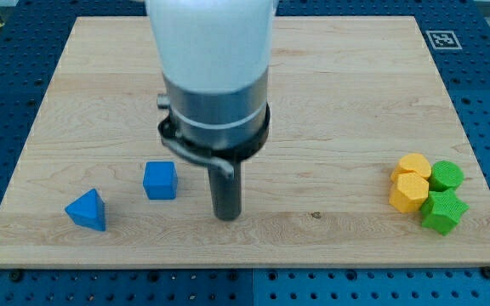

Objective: Move your arm to the red star

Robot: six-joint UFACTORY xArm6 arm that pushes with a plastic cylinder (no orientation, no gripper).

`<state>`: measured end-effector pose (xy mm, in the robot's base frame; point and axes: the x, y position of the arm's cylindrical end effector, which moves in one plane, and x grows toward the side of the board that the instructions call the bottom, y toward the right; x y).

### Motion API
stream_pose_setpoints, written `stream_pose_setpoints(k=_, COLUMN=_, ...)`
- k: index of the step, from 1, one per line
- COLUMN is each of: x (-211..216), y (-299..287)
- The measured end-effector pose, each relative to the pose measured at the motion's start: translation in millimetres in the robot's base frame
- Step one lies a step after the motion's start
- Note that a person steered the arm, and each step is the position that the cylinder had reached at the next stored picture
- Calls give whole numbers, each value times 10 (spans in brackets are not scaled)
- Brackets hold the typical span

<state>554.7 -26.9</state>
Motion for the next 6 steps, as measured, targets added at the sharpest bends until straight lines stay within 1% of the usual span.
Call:
stream_pose_setpoints(k=2, x=-1143, y=-26)
stream_pose_setpoints(k=3, x=-1769, y=-271)
stream_pose_setpoints(k=4, x=-1874, y=-341)
stream_pose_setpoints(k=6, x=-1908, y=-811)
